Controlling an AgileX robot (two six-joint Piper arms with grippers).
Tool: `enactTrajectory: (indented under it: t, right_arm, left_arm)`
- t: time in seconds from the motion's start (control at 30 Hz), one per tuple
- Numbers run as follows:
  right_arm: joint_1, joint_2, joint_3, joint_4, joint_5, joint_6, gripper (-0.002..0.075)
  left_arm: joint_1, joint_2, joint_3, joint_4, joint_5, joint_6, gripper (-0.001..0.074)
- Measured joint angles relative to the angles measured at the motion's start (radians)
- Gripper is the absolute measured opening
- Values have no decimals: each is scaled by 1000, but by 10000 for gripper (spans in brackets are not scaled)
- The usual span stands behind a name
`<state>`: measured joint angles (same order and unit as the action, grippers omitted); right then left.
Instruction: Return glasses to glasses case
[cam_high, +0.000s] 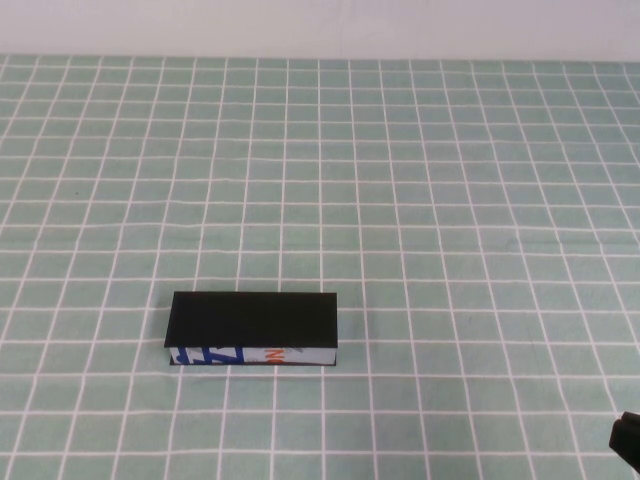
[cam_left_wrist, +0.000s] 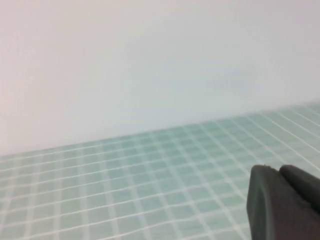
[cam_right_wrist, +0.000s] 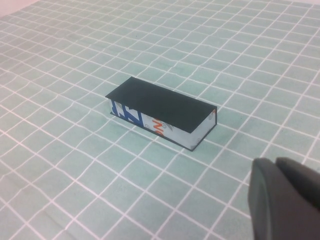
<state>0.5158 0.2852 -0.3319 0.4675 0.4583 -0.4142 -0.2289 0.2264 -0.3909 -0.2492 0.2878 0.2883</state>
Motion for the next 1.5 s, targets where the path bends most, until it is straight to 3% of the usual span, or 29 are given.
enactTrajectory:
  t: [0.13, 0.43, 0.63, 1.5]
  right_arm:
    - [0, 0, 0, 0, 10, 0, -13]
    - [0, 0, 0, 0, 42, 0, -13]
    - [0, 0, 0, 0, 42, 0, -13]
    - [0, 0, 0, 2, 44, 0, -13]
  left_arm:
    - [0, -90, 143, 249, -98, -256, -2]
    - [83, -235, 406, 306, -103, -317, -2]
    - [109, -235, 416, 306, 58, -344, -2]
    - [109, -236, 416, 302, 66, -346, -2]
